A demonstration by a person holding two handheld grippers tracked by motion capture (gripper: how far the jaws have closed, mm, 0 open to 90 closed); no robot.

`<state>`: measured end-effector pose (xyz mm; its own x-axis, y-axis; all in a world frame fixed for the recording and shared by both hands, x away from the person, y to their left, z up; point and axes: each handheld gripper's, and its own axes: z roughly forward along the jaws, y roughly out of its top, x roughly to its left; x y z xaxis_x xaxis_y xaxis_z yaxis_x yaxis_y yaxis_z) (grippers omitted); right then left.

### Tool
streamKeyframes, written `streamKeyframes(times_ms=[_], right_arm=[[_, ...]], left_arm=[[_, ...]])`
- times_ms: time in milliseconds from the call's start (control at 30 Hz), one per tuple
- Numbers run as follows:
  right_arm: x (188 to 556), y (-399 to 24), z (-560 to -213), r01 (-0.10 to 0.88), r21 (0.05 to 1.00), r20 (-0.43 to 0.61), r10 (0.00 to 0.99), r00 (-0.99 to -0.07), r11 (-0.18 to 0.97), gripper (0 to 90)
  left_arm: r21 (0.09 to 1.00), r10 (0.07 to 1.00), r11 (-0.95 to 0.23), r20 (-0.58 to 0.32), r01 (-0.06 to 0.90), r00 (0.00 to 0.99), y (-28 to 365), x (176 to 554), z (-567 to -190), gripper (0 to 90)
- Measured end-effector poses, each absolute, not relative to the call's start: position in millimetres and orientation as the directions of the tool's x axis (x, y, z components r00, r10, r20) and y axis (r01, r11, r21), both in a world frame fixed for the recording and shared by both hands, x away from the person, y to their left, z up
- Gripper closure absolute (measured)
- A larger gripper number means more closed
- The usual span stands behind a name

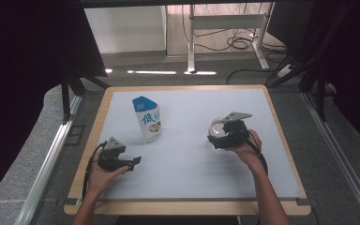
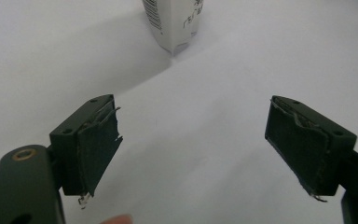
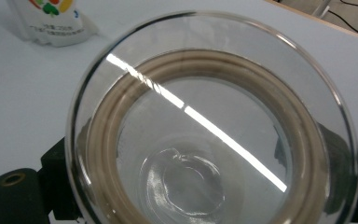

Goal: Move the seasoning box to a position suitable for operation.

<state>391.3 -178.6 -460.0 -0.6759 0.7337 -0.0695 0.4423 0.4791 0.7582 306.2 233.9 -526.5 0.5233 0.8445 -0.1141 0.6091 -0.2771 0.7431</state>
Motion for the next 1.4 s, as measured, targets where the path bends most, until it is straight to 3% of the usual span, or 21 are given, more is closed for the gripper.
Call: streamKeyframes(times_ms=[600,1400], right_arm=[[357.7,-166.8,-467.4,0.417,0.75,-0.054,0.675,-0.736,0.514,11.3],[370.7,-170.2,-480.5,0.394,0.718,-0.06,0.615,-0.787,0.574,10.9]], left_arm=[[0.737,0.843,-0.285,-0.111,0.613,0.526,234.2,305.8,-527.4,17.2],[0.734,0.844,-0.291,-0.105,0.613,0.526,233.7,306.1,-531.0,17.2]])
